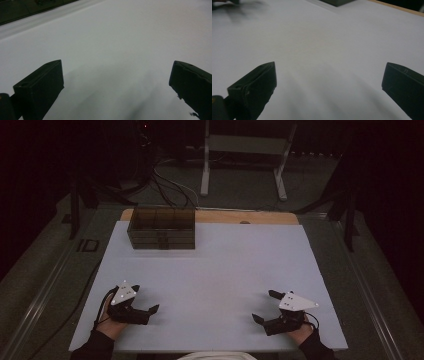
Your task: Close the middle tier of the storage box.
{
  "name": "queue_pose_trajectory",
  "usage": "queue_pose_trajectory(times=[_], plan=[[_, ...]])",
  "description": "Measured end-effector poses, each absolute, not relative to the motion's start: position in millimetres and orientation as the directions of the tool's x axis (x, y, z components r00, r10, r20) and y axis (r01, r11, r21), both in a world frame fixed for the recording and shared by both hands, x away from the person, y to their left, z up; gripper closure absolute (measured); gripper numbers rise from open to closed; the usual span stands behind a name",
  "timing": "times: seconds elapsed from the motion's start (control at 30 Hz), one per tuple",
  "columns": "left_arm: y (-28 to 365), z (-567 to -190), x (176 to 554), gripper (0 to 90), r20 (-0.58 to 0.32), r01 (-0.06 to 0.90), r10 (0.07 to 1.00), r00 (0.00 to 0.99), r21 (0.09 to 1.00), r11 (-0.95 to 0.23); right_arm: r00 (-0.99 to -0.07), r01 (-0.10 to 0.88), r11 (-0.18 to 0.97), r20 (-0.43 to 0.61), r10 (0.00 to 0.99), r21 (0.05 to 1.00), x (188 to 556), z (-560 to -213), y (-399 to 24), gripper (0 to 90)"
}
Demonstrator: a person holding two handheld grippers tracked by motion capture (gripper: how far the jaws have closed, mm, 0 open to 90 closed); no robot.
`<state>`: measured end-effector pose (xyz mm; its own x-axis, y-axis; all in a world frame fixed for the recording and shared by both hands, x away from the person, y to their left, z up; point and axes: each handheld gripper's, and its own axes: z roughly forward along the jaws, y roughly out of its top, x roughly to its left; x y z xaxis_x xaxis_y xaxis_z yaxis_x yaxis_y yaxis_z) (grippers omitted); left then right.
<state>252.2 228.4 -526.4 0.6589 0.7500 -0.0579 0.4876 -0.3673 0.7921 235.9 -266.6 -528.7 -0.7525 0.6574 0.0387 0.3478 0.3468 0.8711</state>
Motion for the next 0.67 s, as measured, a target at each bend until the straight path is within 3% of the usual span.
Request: queue_pose_trajectory(times=[0.67], plan=[[229.5,-530.4,254.6,1.0,-0.071,0.515,0.760,0.646,0.775,-0.365,-0.724,0.370,0.350,0.031,0.689,0.861,238.5,-530.4,-268.2,0.0]])
